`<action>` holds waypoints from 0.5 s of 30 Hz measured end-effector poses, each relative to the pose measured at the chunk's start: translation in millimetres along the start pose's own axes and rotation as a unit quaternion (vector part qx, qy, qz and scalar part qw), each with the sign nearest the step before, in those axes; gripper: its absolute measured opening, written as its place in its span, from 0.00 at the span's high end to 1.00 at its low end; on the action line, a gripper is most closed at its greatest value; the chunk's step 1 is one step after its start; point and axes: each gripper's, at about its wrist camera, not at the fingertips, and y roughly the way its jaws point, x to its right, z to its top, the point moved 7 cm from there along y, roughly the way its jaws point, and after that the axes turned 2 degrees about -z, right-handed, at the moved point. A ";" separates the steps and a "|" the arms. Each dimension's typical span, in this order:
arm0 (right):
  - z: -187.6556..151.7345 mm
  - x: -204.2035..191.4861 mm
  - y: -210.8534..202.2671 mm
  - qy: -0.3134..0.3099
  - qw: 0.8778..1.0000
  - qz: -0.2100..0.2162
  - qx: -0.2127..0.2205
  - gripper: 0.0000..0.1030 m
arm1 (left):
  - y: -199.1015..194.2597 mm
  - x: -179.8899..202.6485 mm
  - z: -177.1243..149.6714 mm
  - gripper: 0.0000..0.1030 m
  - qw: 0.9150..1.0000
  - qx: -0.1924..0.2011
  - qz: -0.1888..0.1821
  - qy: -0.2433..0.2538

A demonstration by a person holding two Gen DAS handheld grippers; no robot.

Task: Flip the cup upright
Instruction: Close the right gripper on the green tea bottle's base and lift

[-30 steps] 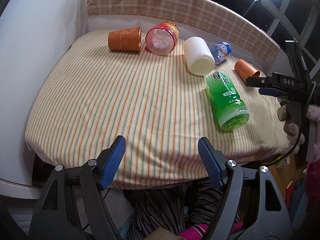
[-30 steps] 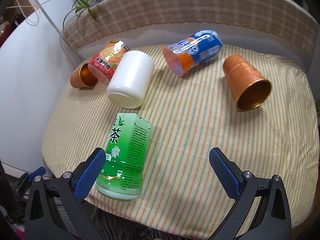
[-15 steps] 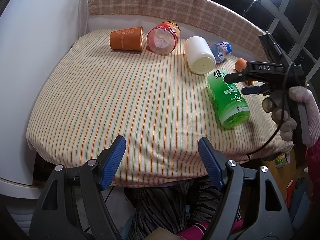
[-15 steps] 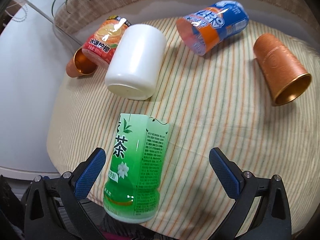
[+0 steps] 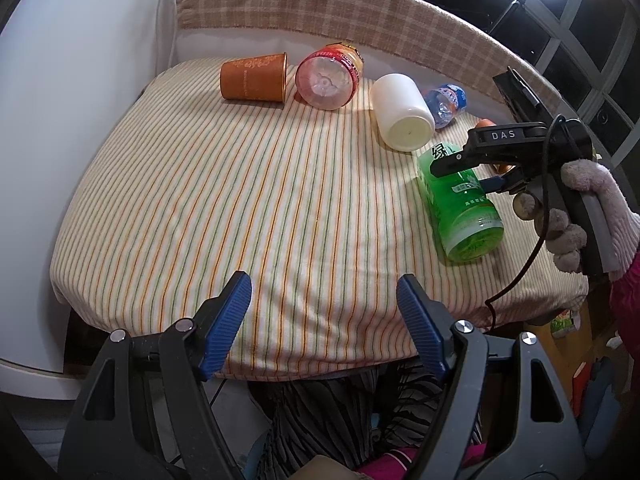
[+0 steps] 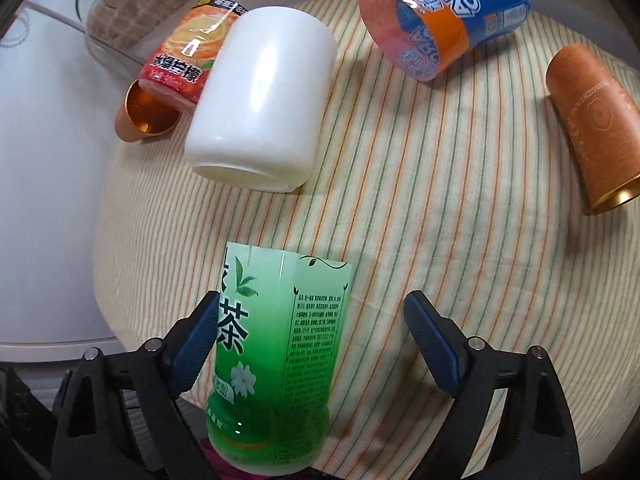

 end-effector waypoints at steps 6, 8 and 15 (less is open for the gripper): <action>1.1 -5.5 4.3 -0.007 1.000 0.005 -0.009 0.20 | 0.9 0.1 0.5 0.25 1.000 -0.001 -0.001 0.000; 2.5 -13.1 6.5 -0.009 1.000 0.014 -0.010 0.27 | 1.1 0.3 0.6 0.25 1.000 0.000 0.000 0.000; -2.0 -25.3 -0.8 -0.014 1.000 0.023 -0.003 0.44 | 2.4 2.2 1.7 0.25 1.000 -0.001 -0.001 0.001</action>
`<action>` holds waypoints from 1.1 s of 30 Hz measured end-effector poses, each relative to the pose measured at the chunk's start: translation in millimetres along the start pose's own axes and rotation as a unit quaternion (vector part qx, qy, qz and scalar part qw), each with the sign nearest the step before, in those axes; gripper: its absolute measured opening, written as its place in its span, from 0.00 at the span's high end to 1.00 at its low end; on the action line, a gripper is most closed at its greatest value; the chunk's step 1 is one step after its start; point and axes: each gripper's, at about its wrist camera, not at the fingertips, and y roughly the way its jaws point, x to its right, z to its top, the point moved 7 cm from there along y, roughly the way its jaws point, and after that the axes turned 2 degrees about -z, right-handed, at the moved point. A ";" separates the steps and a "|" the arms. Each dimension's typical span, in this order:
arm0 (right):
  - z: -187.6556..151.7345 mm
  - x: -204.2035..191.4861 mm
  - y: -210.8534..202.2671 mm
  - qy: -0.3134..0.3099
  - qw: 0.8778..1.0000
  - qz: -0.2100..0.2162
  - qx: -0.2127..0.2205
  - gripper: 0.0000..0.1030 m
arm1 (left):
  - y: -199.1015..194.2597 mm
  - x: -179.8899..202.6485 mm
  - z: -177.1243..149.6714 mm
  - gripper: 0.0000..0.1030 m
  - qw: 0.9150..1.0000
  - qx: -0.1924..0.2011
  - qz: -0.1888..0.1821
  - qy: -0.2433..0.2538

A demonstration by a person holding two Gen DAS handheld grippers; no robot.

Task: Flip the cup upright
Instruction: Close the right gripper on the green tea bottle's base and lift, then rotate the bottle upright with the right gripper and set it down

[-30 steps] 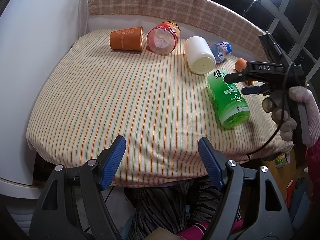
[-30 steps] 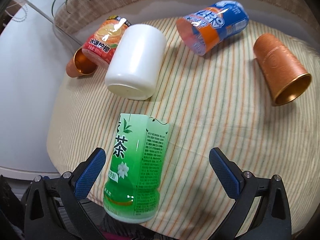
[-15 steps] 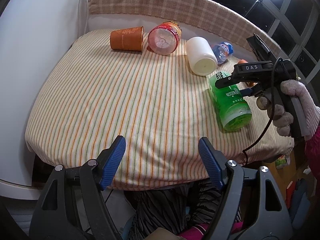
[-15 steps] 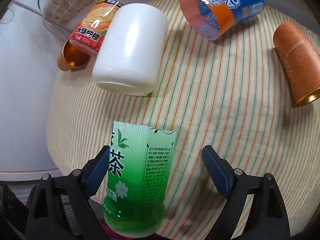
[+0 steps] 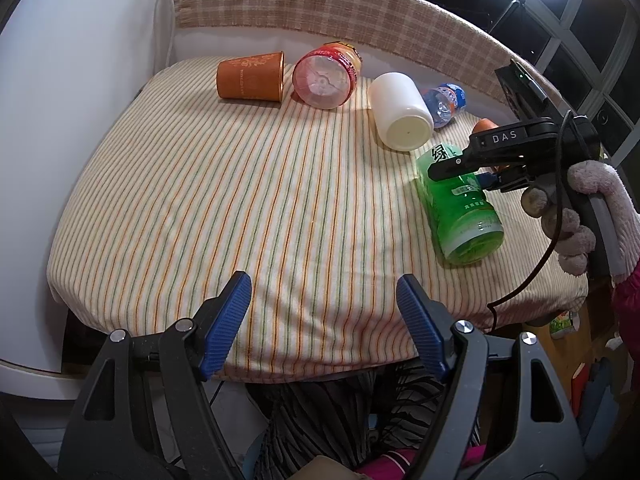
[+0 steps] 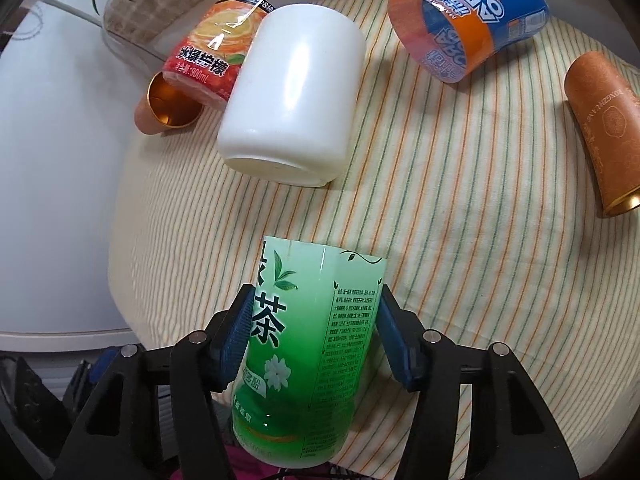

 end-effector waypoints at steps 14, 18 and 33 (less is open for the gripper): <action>-16.0 17.3 -40.2 -0.022 0.995 -0.023 0.094 0.45 | 3.8 9.0 2.0 0.25 1.000 0.000 -0.011 0.005; -18.0 19.2 -62.6 -0.047 0.985 -0.051 0.159 0.45 | 5.1 16.2 4.4 0.25 1.000 0.000 -0.018 0.008; 1.5 38.5 -108.7 -0.087 0.909 -0.201 0.355 0.45 | 1.2 35.5 7.7 0.25 0.999 0.006 -0.036 0.018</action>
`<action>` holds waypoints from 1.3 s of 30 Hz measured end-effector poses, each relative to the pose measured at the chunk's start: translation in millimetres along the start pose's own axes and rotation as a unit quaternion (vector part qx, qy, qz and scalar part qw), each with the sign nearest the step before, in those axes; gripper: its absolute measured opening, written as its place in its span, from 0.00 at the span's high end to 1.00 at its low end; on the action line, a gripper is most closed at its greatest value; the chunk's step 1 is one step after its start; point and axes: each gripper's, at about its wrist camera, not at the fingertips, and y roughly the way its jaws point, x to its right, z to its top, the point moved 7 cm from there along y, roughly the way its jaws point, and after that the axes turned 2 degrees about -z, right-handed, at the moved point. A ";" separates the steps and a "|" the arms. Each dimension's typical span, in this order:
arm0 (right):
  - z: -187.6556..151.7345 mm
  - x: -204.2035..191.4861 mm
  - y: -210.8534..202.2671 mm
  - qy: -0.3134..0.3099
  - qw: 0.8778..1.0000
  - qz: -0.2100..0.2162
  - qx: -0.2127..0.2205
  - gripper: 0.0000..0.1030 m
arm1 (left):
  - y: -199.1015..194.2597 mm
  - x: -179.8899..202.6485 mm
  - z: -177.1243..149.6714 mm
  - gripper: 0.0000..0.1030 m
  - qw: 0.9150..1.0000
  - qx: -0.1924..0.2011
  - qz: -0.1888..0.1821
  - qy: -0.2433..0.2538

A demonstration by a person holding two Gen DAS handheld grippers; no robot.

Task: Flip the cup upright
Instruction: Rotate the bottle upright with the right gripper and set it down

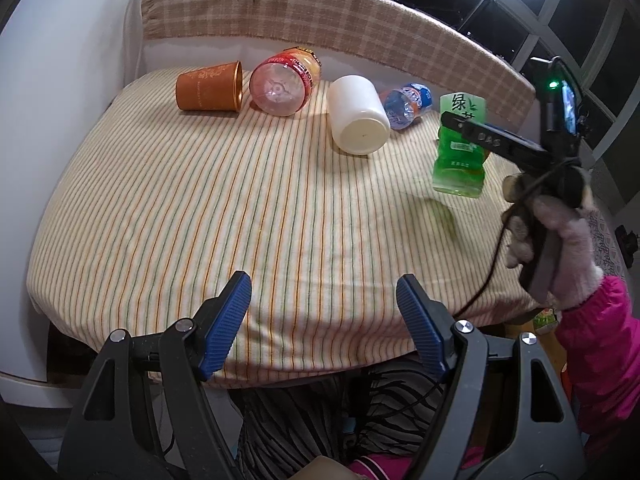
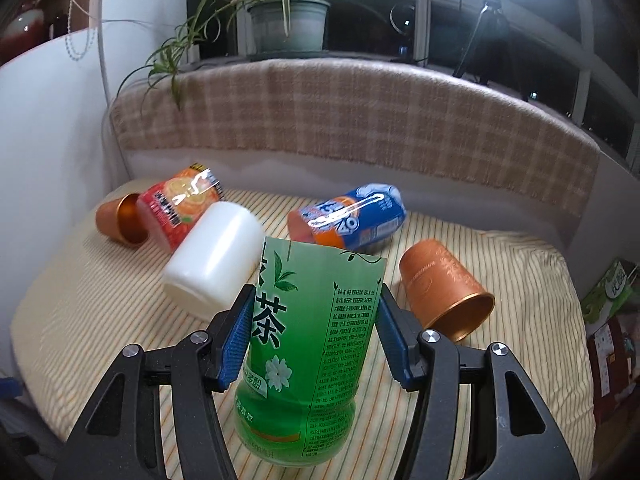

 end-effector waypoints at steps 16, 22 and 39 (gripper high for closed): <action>-9.1 -6.9 -2.5 -0.017 0.999 -0.024 0.028 0.45 | -6.8 0.1 0.7 0.25 1.000 0.008 -0.006 -0.001; -19.0 -13.1 -18.5 -0.024 0.999 -0.013 0.033 0.46 | -6.9 6.8 0.3 0.25 1.000 0.008 -0.010 0.006; -50.7 -14.2 -47.8 -0.026 0.999 -0.006 0.019 0.31 | -22.8 24.9 0.2 0.25 0.999 0.037 -0.002 0.036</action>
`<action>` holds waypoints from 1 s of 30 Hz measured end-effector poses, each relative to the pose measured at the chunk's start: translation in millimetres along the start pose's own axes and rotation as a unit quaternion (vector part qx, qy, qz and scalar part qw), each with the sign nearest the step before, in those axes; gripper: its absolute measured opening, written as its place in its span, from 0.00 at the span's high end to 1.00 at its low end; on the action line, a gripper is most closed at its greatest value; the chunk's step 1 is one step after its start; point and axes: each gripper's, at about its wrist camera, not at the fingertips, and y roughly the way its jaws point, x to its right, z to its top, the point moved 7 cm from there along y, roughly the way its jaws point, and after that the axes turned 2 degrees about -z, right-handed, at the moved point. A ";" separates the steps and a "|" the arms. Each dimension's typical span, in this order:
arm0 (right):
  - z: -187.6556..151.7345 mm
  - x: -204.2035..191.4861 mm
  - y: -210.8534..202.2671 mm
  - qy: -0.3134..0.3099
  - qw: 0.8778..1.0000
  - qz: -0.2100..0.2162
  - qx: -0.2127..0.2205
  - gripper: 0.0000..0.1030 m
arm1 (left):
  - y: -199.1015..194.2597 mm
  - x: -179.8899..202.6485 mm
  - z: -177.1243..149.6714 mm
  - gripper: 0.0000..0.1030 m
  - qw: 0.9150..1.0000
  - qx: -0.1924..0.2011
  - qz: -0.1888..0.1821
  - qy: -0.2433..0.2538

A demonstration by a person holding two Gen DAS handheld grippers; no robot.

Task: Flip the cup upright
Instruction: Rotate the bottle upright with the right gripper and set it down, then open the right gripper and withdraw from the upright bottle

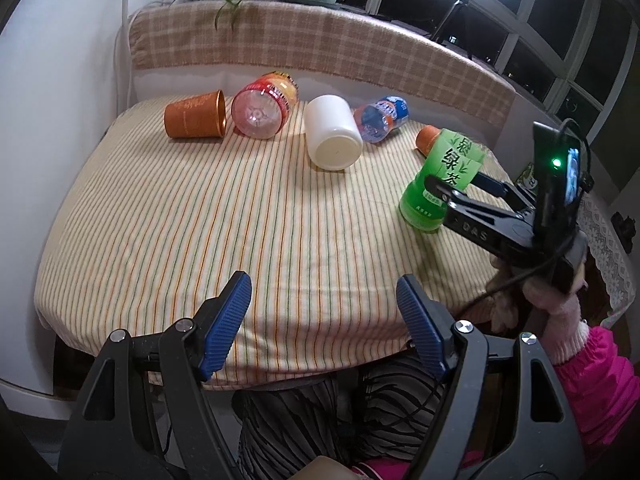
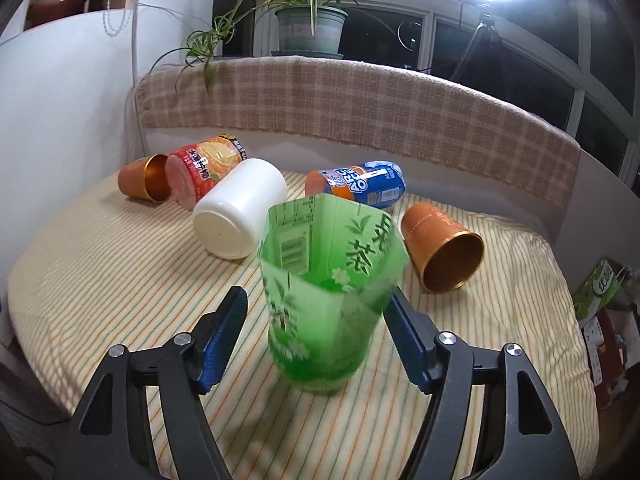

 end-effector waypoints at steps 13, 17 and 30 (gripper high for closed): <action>-17.6 27.0 -92.5 0.051 0.999 -0.001 0.020 0.27 | -33.6 28.5 26.8 0.25 0.993 0.106 0.039 0.043; -16.8 36.6 -111.7 0.063 0.997 -0.014 0.033 0.27 | -42.5 33.9 35.7 0.25 0.987 0.144 0.053 0.051; -12.1 56.1 -123.8 0.108 0.992 -0.031 0.051 0.21 | -49.2 46.3 53.3 0.00 0.975 0.199 0.065 0.076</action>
